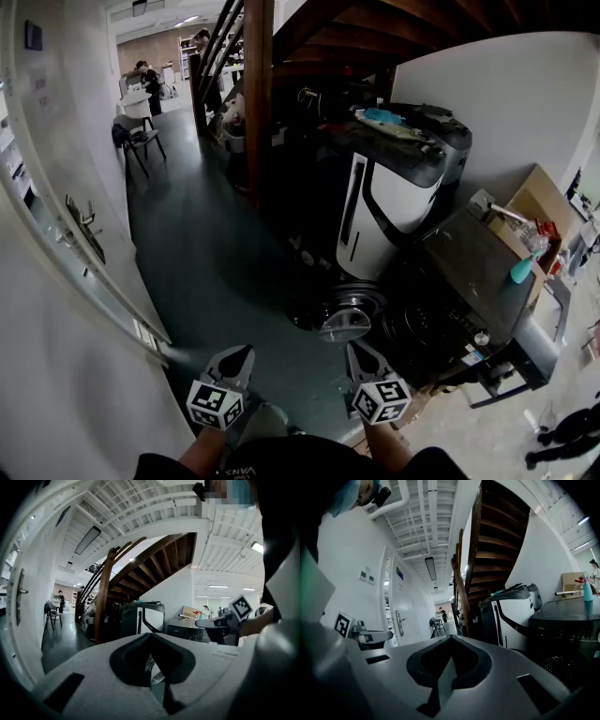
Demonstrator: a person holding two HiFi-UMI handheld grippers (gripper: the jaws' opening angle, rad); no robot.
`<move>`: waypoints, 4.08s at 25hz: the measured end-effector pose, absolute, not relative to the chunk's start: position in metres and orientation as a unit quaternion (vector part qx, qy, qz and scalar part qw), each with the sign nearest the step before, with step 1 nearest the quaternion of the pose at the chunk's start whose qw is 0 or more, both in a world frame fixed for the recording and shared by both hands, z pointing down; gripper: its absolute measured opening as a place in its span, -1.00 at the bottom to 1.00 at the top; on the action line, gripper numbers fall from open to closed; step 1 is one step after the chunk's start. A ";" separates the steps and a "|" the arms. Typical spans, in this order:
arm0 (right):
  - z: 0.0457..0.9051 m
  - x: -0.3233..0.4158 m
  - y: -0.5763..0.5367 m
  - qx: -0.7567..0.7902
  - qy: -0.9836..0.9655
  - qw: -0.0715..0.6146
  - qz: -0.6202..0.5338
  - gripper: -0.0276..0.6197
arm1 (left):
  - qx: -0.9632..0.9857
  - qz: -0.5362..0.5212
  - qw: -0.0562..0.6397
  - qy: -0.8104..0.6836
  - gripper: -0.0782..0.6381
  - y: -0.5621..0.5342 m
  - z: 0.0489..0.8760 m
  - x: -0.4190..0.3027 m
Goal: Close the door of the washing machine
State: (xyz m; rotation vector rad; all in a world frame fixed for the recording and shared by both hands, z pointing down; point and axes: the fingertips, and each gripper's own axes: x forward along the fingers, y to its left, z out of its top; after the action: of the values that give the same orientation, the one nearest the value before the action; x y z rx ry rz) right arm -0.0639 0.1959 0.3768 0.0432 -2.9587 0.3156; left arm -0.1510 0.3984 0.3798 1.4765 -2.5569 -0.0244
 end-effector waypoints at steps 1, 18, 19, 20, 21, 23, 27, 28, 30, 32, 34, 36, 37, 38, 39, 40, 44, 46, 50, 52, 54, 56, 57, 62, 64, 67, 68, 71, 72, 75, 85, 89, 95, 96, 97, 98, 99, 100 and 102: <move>0.377 -0.066 0.197 0.014 -0.991 0.081 0.106 -0.92 | 0.496 -0.008 0.094 -0.863 -0.76 0.400 0.379 -0.154; 0.384 -0.099 0.181 0.025 -0.988 0.057 0.138 -0.48 | 0.513 -0.023 0.107 -0.851 -0.76 0.379 0.397 -0.199; 0.384 -0.104 0.178 0.033 -0.988 0.056 0.141 -0.41 | 0.520 -0.023 0.107 -0.847 -0.76 0.374 0.398 -0.207; 0.383 -0.110 0.175 0.042 -0.987 0.053 0.144 -0.38 | 0.527 -0.020 0.105 -0.843 -0.76 0.368 0.397 -0.216; 0.382 -0.117 0.171 0.050 -0.987 0.049 0.145 -0.35 | 0.535 -0.016 0.104 -0.838 -0.74 0.362 0.397 -0.226; 0.382 -0.132 0.167 0.064 -0.986 0.050 0.145 -0.29 | 0.555 -0.014 0.104 -0.825 -0.35 0.349 0.395 -0.246; 0.382 -0.164 0.162 0.093 -0.983 0.055 0.148 -0.25 | 0.587 -0.021 0.112 -0.801 -0.30 0.333 0.393 -0.288; 0.381 -0.171 0.160 0.103 -0.982 0.053 0.150 -0.22 | 0.595 -0.018 0.115 -0.795 -0.27 0.329 0.395 -0.298; 0.381 -0.184 0.157 0.123 -0.979 0.050 0.153 -0.20 | 0.614 -0.013 0.123 -0.779 -0.19 0.321 0.399 -0.316; 0.382 -0.194 0.155 0.145 -0.976 0.046 0.157 -0.18 | 0.636 -0.003 0.131 -0.760 -0.08 0.312 0.406 -0.331; 0.384 -0.202 0.153 0.169 -0.971 0.041 0.162 -0.17 | 0.659 0.011 0.140 -0.739 -0.03 0.305 0.414 -0.345; 0.385 -0.209 0.153 0.193 -0.966 0.035 0.168 -0.17 | 0.679 0.021 0.149 -0.718 0.06 0.299 0.422 -0.359; 0.386 -0.211 0.152 0.206 -0.963 0.033 0.170 -0.16 | 0.689 0.024 0.151 -0.709 0.11 0.296 0.424 -0.366; 0.385 -0.212 0.152 0.220 -0.960 0.030 0.171 -0.16 | 0.699 0.026 0.152 -0.699 0.14 0.291 0.427 -0.373; 0.385 -0.211 0.151 0.235 -0.956 0.029 0.173 -0.16 | 0.709 0.031 0.154 -0.688 0.14 0.286 0.430 -0.378; 0.386 -0.209 0.151 0.250 -0.952 0.029 0.174 -0.16 | 0.719 0.040 0.155 -0.677 0.14 0.281 0.434 -0.383; 0.399 -0.192 0.150 0.302 -0.936 0.032 0.178 -0.16 | 0.750 0.085 0.155 -0.638 0.14 0.255 0.465 -0.395; 0.405 -0.184 0.147 0.323 -0.928 0.034 0.181 -0.17 | 0.760 0.109 0.146 -0.624 0.14 0.242 0.484 -0.399; 0.422 -0.166 0.141 0.352 -0.916 0.040 0.187 -0.17 | 0.777 0.165 0.130 -0.594 0.19 0.213 0.524 -0.394; 0.431 -0.157 0.136 0.359 -0.912 0.046 0.191 -0.17 | 0.783 0.174 0.136 -0.582 0.20 0.197 0.541 -0.388; 0.439 -0.149 0.132 0.366 -0.908 0.053 0.197 -0.17 | 0.787 0.185 0.145 -0.570 0.21 0.182 0.559 -0.383; 0.449 -0.140 0.128 0.371 -0.904 0.060 0.203 -0.17 | 0.791 0.198 0.156 -0.558 0.21 0.168 0.578 -0.379; 0.453 -0.136 0.125 0.373 -0.902 0.063 0.206 -0.17 | 0.791 0.204 0.160 -0.554 0.22 0.162 0.587 -0.378; 0.468 -0.123 0.111 0.371 -0.899 0.084 0.215 -0.17 | 0.788 0.226 0.185 -0.542 0.23 0.126 0.626 -0.378; 0.474 -0.117 0.106 0.367 -0.899 0.093 0.219 -0.17 | 0.784 0.233 0.197 -0.540 0.23 0.112 0.641 -0.375; 0.486 -0.111 0.097 0.358 -0.900 0.103 0.228 -0.18 | 0.776 0.242 0.214 -0.542 0.25 0.091 0.657 -0.375; 0.490 -0.109 0.093 0.354 -0.900 0.107 0.232 -0.18 | 0.773 0.244 0.220 -0.542 0.25 0.085 0.661 -0.374; 0.498 -0.104 0.083 0.343 -0.900 0.118 0.242 -0.18 | 0.767 0.252 0.237 -0.541 0.26 0.069 0.671 -0.371; 0.500 -0.102 0.080 0.339 -0.900 0.124 0.244 -0.18 | 0.764 0.255 0.241 -0.541 0.27 0.064 0.674 -0.371; 0.507 -0.094 0.067 0.335 -0.898 0.142 0.247 -0.18 | 0.759 0.266 0.251 -0.539 0.27 0.048 0.684 -0.372; 0.523 -0.058 0.020 0.342 -0.889 0.156 0.263 -0.19 | 0.747 0.299 0.285 -0.521 0.31 0.004 0.713 -0.360; 0.529 -0.042 0.009 0.351 -0.883 0.156 0.271 -0.19 | 0.744 0.301 0.294 -0.519 0.32 -0.004 0.718 -0.351; 0.536 -0.027 0.009 0.369 -0.875 0.141 0.279 -0.19 | 0.741 0.301 0.308 -0.516 0.37 -0.006 0.721 -0.342; 0.536 -0.026 0.010 0.372 -0.874 0.136 0.282 -0.20 | 0.740 0.300 0.312 -0.515 0.37 -0.005 0.721 -0.339; 0.535 -0.025 0.011 0.377 -0.871 0.129 0.287 -0.20 | 0.739 0.301 0.316 -0.513 0.37 -0.003 0.720 -0.337; 0.535 -0.024 0.012 0.382 -0.868 0.123 0.292 -0.20 | 0.739 0.304 0.319 -0.511 0.37 -0.001 0.720 -0.334; 0.536 -0.021 0.015 0.386 -0.865 0.120 0.296 -0.21 | 0.739 0.305 0.321 -0.508 0.37 0.002 0.720 -0.329; 0.538 -0.017 0.017 0.391 -0.863 0.118 0.297 -0.21 | 0.740 0.305 0.323 -0.504 0.37 0.005 0.719 -0.324; 0.542 -0.008 0.020 0.402 -0.858 0.116 0.297 -0.21 | 0.746 0.303 0.328 -0.494 0.37 0.010 0.719 -0.310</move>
State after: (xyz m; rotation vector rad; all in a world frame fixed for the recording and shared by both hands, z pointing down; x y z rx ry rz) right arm -0.0082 0.0205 0.5425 1.1771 -2.5142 0.8694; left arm -0.3096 0.0104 0.7190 1.9536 -1.2936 0.7921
